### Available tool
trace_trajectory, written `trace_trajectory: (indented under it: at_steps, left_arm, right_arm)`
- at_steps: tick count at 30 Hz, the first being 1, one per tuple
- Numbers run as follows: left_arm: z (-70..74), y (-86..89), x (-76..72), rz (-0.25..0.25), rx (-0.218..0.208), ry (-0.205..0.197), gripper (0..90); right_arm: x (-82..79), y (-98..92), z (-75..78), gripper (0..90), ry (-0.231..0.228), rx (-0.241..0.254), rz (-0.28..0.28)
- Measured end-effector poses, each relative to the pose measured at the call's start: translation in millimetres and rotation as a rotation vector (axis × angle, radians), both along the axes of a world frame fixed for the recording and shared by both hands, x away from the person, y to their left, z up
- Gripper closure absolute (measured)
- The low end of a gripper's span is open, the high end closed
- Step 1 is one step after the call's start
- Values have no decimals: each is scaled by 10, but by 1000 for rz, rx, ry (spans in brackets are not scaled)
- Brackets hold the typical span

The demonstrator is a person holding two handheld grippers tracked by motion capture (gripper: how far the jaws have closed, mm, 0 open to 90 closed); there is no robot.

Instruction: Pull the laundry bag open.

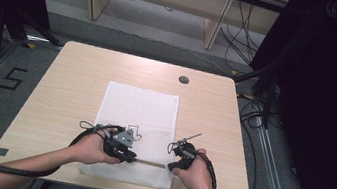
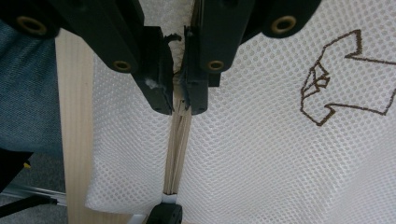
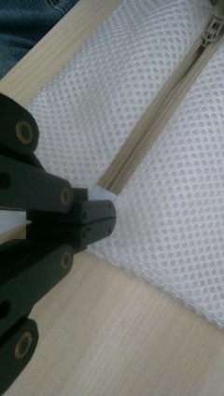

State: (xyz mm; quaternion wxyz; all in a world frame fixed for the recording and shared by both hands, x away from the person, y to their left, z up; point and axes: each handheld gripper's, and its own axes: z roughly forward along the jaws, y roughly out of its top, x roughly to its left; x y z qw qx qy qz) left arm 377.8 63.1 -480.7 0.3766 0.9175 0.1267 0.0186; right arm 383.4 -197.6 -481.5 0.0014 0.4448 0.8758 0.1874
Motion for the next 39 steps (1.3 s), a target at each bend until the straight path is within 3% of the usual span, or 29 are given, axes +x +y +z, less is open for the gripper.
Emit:
trace_trajectory:
  at_steps: [2, 8, 13, 16, 18, 19, 20, 21, 36, 38, 39]
  left_arm:
    - [10, 25, 5, -4, 12, -3, 817]
    - [40, 132, -5, 20, -5, 9, 817]
    - [29, 127, -35, 10, -2, 3, 818]
    - [37, 149, -39, 3, 0, 2, 818]
    - [39, 170, -48, 17, -14, 24, 817]
    - [41, 180, -44, 5, -12, 10, 818]
    - [35, 180, -52, 16, -21, 22, 818]
    - [40, 187, -52, 9, -5, 6, 817]
    - [50, 287, -85, 18, 7, 5, 817]
    - [51, 298, -88, 23, -6, 14, 818]
    - [56, 301, -77, 9, 0, 0, 817]
  right_arm:
    - [-1, -1, 4, 900, 7, 1, -10]
    - [5, -1, 8, 900, 10, -4, -7]
    - [-10, 3, 13, 900, 17, -8, -31]
    - [-7, -1, 9, 900, 7, -3, -18]
    - [-7, -1, 9, 900, 7, -3, -18]
    - [-6, -1, 9, 900, 7, -3, -18]
    - [-6, -1, 9, 900, 9, -4, -21]
    - [-5, -1, 7, 900, 7, -4, -19]
    - [-6, -3, 4, 900, 2, -3, -15]
    - [-7, -3, -1, 900, -3, 3, -19]
    - [-6, -5, 0, 900, -3, 1, -18]
